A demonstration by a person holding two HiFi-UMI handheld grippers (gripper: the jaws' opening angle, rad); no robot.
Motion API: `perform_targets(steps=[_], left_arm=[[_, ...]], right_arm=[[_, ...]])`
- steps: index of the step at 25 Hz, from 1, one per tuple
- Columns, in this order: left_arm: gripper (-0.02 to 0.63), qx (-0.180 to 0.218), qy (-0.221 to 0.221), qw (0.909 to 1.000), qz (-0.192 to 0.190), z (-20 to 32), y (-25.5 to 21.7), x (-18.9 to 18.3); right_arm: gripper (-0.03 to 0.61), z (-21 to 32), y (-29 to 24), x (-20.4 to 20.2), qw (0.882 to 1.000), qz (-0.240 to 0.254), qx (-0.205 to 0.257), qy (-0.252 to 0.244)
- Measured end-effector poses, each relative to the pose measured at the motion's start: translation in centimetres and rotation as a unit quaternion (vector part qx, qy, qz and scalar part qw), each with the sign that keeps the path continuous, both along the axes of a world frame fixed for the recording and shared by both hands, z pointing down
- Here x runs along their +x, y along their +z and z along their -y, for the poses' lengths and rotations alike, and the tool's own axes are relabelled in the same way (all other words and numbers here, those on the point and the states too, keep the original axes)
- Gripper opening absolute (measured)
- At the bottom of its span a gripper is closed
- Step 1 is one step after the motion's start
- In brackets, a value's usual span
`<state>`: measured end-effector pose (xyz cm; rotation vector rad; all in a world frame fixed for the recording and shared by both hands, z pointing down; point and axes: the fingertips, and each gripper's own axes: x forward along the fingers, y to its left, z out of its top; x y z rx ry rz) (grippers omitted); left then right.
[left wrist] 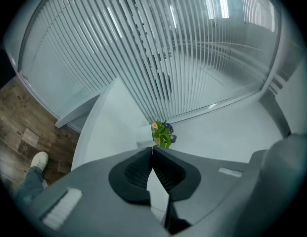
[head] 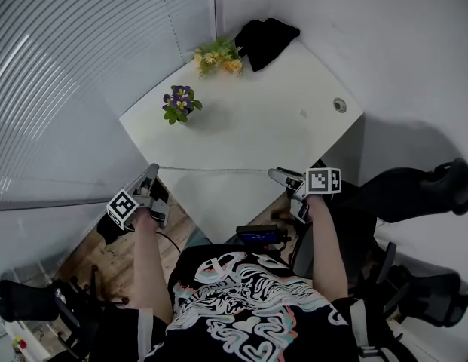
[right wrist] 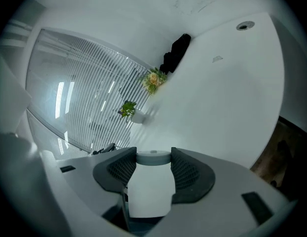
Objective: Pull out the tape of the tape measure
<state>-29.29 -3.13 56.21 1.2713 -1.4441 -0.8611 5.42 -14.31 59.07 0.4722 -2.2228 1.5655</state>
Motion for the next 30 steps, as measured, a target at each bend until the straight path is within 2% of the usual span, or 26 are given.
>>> perform_targets(steps=[7, 15, 19, 22, 24, 30], left_arm=[[0.003, -0.048, 0.047, 0.9977, 0.007, 2.0, 2.1, 1.4], [0.003, -0.067, 0.083, 0.9942, 0.010, 4.4, 3.7, 1.9], [0.003, -0.079, 0.104, 0.9913, 0.015, 5.4, 4.1, 2.7], [0.003, -0.094, 0.124, 0.9875, 0.025, 5.8, 4.7, 3.3], [0.003, -0.101, 0.135, 0.9853, 0.029, 6.0, 5.1, 3.6], [0.005, -0.117, 0.153, 0.9804, 0.041, 6.4, 6.1, 3.9]], right_arm=[[0.221, 1.6, 1.5, -0.7, 0.996, -0.065, 0.062, -0.006], [0.221, 3.4, 3.8, -0.4, 0.983, -0.134, 0.125, -0.008], [0.221, 3.4, 3.8, -0.8, 0.974, -0.152, 0.168, -0.019], [0.221, 3.8, 3.9, -0.9, 0.970, -0.153, 0.188, -0.010], [0.221, 4.1, 3.8, -1.0, 0.965, -0.158, 0.211, -0.005], [0.221, 4.3, 4.3, -1.1, 0.936, -0.199, 0.288, -0.034]])
